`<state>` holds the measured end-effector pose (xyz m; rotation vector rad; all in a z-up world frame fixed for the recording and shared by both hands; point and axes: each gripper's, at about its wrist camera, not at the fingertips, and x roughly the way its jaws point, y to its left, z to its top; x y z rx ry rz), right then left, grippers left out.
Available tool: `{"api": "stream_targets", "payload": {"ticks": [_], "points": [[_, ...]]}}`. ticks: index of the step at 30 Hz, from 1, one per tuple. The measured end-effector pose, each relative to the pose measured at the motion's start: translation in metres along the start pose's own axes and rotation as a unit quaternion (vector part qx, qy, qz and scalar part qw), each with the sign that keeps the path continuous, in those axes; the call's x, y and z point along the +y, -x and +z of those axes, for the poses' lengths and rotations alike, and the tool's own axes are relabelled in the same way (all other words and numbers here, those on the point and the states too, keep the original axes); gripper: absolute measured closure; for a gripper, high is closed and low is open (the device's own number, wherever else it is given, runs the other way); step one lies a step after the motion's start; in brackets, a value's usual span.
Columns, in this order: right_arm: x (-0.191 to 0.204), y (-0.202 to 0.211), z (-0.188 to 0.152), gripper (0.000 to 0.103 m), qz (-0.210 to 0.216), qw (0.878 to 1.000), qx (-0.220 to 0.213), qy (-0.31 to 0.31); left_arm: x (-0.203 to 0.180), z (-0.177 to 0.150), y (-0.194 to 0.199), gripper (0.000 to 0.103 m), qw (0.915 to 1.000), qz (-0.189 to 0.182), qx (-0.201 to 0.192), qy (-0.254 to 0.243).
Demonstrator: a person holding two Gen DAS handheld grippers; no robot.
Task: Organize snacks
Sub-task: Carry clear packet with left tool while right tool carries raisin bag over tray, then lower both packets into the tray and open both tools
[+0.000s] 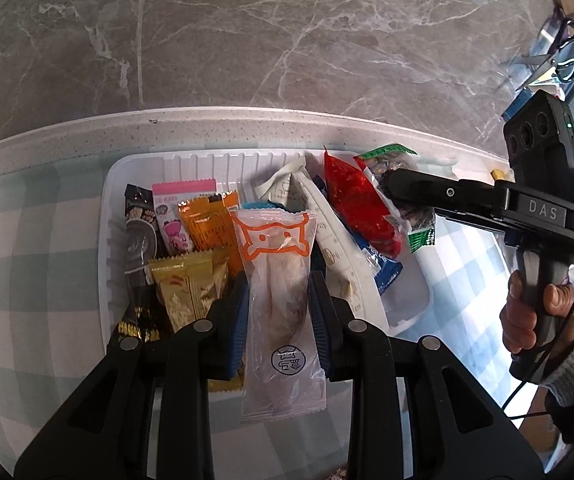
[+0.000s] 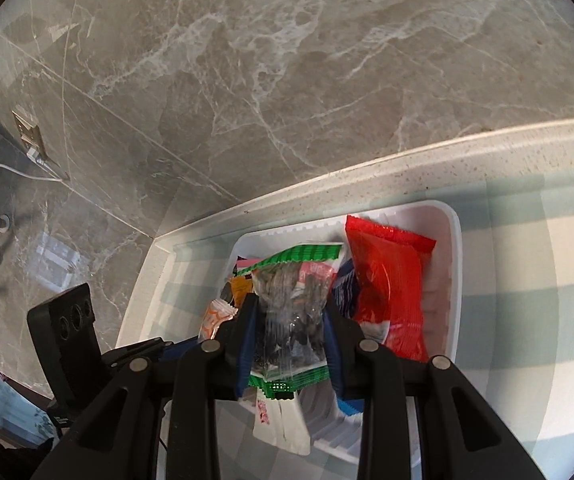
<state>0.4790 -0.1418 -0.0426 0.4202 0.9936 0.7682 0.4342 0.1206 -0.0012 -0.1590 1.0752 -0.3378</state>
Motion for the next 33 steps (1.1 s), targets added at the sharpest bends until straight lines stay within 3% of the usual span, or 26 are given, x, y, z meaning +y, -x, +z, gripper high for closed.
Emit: {"api": "stream_targets", "payload": {"ticks": [10, 22, 33], "points": [[0.004, -0.015, 0.007, 0.070, -0.031, 0.999, 0.009, 0.030, 0.001, 0.009, -0.013, 0.077, 1.0000, 0.006, 0.003, -0.005], [0.018, -0.031, 0.006, 0.066, -0.105, 0.989, 0.018, 0.101, 0.002, 0.011, -0.028, 0.076, 0.9998, 0.018, 0.007, -0.011], [0.030, -0.029, 0.006, 0.050, -0.135, 0.981, 0.000, 0.140, -0.009, 0.017, -0.034, 0.074, 0.9978, 0.055, -0.002, -0.037]]}}
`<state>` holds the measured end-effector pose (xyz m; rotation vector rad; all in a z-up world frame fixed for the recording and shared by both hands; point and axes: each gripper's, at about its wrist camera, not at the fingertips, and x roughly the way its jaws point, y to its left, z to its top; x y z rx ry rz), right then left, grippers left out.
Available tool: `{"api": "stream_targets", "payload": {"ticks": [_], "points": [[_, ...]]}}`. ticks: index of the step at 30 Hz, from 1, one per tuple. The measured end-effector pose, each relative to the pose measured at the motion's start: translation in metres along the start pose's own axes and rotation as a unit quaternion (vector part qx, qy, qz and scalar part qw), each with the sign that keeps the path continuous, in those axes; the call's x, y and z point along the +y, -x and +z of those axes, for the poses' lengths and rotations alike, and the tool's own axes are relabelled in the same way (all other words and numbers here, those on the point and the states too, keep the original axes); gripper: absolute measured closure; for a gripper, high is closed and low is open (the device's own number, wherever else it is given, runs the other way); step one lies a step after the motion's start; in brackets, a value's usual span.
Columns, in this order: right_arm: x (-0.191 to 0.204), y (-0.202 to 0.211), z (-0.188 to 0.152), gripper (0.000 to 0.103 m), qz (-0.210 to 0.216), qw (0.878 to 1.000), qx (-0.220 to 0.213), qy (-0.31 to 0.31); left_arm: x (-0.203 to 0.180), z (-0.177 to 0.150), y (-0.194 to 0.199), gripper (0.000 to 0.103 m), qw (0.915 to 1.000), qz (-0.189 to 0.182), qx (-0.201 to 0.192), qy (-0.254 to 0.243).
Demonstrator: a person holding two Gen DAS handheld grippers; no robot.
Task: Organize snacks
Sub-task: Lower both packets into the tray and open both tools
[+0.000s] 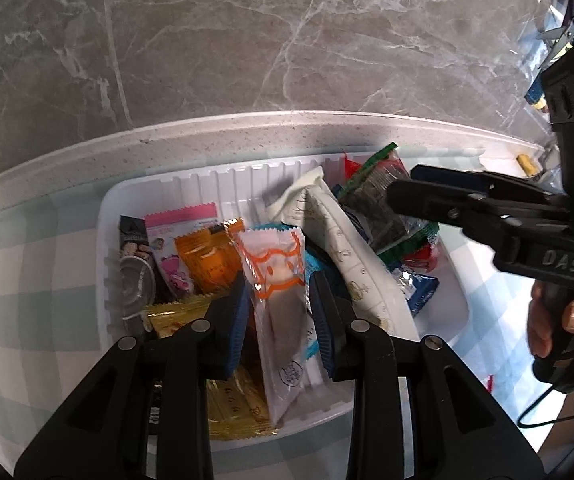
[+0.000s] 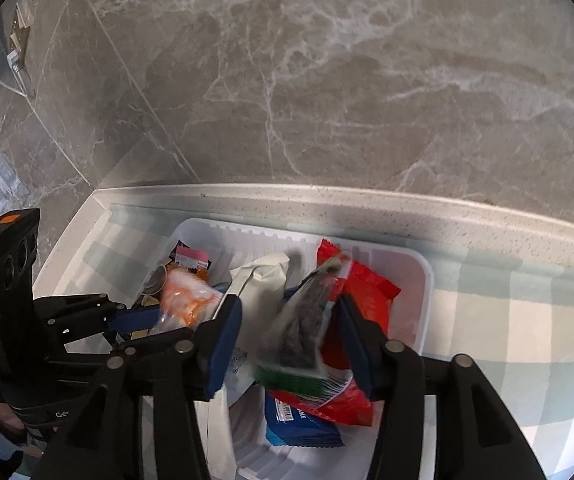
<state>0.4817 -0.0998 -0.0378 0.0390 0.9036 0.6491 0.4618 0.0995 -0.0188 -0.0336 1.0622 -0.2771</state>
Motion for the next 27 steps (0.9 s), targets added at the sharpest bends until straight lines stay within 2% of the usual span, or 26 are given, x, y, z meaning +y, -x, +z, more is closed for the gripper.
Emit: {"api": "stream_targets", "payload": {"ticks": [3, 4, 16, 27], "points": [[-0.001, 0.005, 0.001, 0.048, -0.002, 1.000, -0.009, -0.002, 0.001, 0.001, 0.003, 0.067, 1.0000, 0.000, -0.005, 0.003], [-0.001, 0.008, 0.001, 0.048, -0.003, 1.000, -0.012, -0.003, 0.001, 0.001, 0.004, 0.061, 1.0000, 0.001, -0.007, 0.003], [0.001, 0.039, -0.012, 0.044, -0.003, 0.999, -0.035, -0.011, 0.004, -0.001, 0.023, 0.060, 0.9997, 0.008, -0.025, -0.001], [0.010, 0.067, -0.050, 0.044, -0.015, 0.999, -0.029, -0.014, -0.001, -0.022, 0.058, 0.060, 0.9991, 0.003, -0.041, 0.006]]}}
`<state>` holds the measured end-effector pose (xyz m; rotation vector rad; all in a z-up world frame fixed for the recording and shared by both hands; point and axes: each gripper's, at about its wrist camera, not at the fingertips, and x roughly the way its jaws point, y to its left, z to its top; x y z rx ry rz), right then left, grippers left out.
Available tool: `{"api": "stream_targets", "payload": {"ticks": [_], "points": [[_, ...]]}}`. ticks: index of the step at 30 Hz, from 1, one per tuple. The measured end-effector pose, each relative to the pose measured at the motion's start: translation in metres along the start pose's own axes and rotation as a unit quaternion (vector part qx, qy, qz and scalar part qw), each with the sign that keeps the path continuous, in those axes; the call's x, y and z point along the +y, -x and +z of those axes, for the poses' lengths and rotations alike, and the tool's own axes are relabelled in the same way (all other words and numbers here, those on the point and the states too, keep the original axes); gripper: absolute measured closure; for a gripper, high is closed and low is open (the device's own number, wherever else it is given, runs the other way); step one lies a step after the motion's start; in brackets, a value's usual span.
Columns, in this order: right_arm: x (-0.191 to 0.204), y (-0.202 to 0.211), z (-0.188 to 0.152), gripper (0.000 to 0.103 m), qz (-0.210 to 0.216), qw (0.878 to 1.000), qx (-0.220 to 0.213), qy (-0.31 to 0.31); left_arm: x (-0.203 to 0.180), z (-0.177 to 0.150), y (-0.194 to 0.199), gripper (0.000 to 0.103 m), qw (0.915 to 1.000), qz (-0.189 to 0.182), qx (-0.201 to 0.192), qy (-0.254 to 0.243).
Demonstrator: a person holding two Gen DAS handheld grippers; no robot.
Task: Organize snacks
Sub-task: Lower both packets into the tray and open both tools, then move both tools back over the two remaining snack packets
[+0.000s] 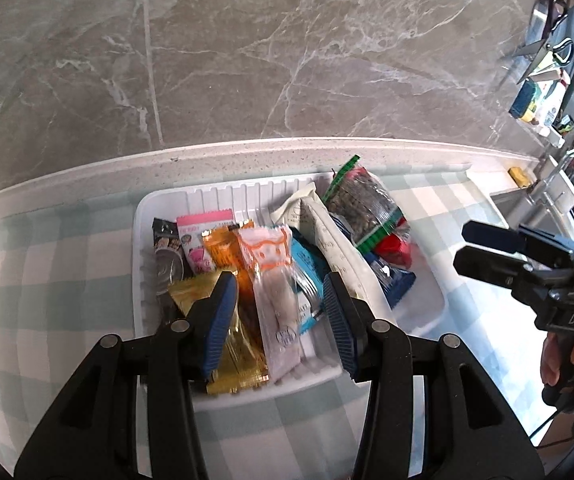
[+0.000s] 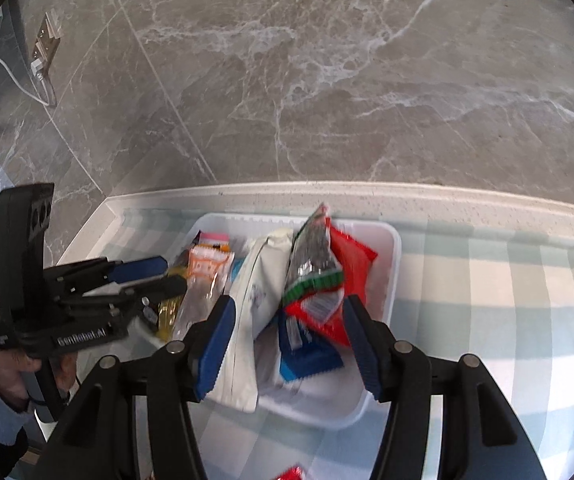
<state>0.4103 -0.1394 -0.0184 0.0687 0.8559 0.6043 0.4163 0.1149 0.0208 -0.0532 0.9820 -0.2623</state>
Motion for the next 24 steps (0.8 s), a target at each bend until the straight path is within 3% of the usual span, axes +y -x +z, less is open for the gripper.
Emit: {"api": "stream_targets", "payload": {"ticks": [19, 24], "points": [[0.023, 0.043, -0.074, 0.042, -0.031, 0.999, 0.021, 0.000, -0.013, -0.094, 0.049, 0.059, 0.9988, -0.035, 0.033, 0.008], [0.023, 0.050, -0.096, 0.040, -0.023, 0.999, 0.026, 0.007, -0.028, -0.119, 0.058, 0.059, 0.9988, -0.017, 0.046, 0.006]]}}
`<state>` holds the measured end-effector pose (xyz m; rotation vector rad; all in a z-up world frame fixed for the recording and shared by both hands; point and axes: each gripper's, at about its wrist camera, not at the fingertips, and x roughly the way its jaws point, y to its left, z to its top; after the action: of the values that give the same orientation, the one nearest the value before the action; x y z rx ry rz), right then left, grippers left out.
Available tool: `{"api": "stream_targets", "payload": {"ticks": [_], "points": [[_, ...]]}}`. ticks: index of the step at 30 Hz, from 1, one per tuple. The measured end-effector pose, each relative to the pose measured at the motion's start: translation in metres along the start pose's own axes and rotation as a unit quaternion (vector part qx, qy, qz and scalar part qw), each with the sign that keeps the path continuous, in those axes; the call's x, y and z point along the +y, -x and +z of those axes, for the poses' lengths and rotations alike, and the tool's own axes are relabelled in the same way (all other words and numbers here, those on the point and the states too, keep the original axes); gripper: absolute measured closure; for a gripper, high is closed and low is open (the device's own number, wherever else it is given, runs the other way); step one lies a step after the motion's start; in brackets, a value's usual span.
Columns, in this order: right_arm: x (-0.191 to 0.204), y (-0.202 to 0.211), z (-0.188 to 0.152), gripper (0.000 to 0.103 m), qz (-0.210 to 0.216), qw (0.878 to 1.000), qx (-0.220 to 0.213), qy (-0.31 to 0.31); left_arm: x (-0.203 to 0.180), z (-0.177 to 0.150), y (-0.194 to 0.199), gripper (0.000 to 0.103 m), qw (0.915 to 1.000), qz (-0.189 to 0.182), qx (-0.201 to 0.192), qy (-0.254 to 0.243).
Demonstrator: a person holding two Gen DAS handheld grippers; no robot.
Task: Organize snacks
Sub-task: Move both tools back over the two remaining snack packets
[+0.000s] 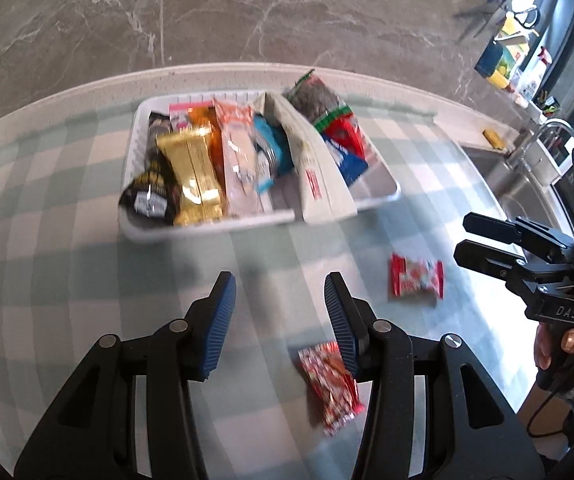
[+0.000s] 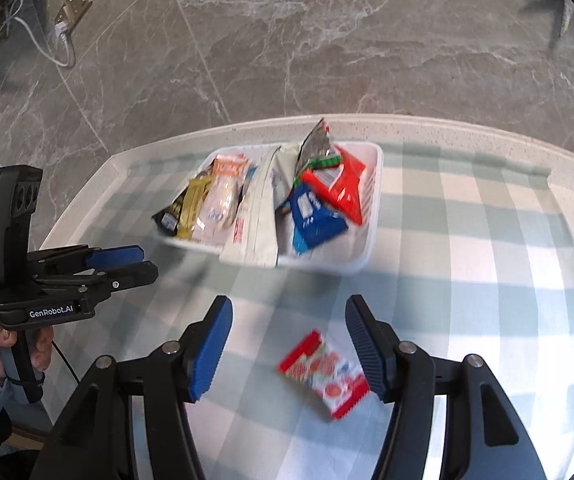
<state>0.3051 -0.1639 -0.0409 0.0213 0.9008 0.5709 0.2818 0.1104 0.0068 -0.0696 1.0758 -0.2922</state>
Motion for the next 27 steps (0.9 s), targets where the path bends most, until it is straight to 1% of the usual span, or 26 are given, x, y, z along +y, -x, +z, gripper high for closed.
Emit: {"api": "stream_targets", "payload": {"ticks": [2, 8, 16, 20, 27], "points": [[-0.003, 0.002, -0.009, 0.039, 0.005, 1.000, 0.003, 0.008, -0.006, -0.011, 0.003, 0.059, 0.9998, 0.014, 0.007, 0.008], [-0.016, 0.015, -0.029, 0.038, 0.018, 0.999, 0.010, 0.033, -0.027, -0.041, 0.010, 0.058, 0.9988, 0.033, 0.024, 0.026], [-0.032, 0.027, -0.047, 0.038, 0.028, 0.997, 0.023, 0.071, -0.046, -0.081, 0.004, 0.057, 0.9958, 0.053, 0.048, 0.058], [-0.034, 0.026, -0.053, 0.037, 0.030, 0.996, 0.028, 0.084, -0.049, -0.092, 0.004, 0.057, 0.9946, 0.061, 0.052, 0.066], [-0.028, 0.008, -0.053, 0.037, 0.025, 0.992, 0.041, 0.117, -0.041, -0.090, -0.008, 0.057, 0.9936, 0.061, 0.061, 0.072]]}}
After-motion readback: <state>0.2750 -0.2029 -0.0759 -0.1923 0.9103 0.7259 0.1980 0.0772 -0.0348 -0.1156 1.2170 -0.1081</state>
